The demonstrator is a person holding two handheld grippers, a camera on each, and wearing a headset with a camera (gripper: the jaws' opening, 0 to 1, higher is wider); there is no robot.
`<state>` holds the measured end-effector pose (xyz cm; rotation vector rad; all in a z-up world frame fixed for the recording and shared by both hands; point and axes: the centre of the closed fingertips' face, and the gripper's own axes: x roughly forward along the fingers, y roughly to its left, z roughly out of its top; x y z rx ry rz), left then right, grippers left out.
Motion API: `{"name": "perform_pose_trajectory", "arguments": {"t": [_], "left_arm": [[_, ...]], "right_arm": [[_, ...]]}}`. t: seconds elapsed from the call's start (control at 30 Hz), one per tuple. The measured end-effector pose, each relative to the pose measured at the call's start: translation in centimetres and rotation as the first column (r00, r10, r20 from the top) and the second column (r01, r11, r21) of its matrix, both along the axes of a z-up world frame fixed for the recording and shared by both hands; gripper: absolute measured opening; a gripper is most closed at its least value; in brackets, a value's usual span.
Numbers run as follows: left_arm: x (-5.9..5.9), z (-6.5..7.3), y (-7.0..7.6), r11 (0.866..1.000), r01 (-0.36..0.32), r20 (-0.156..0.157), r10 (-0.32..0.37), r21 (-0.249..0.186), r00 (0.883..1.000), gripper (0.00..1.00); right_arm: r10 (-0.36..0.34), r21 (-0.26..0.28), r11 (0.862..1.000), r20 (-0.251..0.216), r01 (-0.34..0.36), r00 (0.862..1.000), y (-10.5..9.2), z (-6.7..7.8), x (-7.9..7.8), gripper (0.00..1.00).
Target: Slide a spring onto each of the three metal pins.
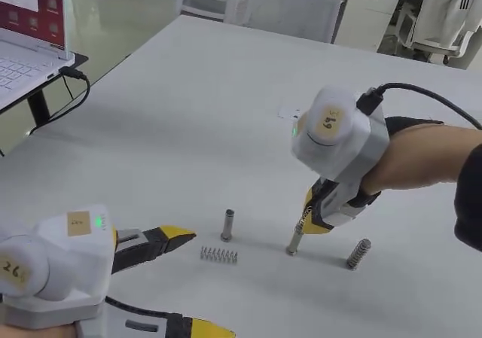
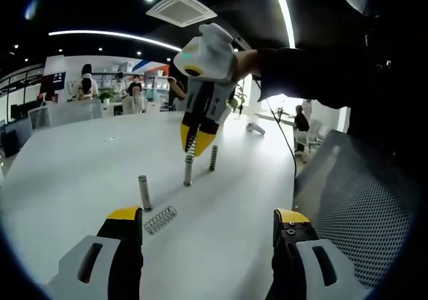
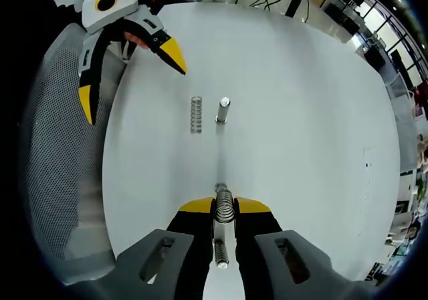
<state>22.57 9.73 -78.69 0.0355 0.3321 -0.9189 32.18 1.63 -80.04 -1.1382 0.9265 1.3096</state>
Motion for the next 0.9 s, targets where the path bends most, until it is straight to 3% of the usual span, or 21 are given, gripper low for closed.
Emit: {"name": "perform_pose_trajectory", "arguments": {"t": [0.9], "left_arm": [[-0.1, -0.2, 0.0, 1.000, 0.006, -0.007, -0.006, 0.005, 1.000, 0.75]], "right_arm": [[-0.027, -0.025, 0.999, -0.018, 0.027, 0.999, 0.0, -3.5, -0.2, 0.09]]}}
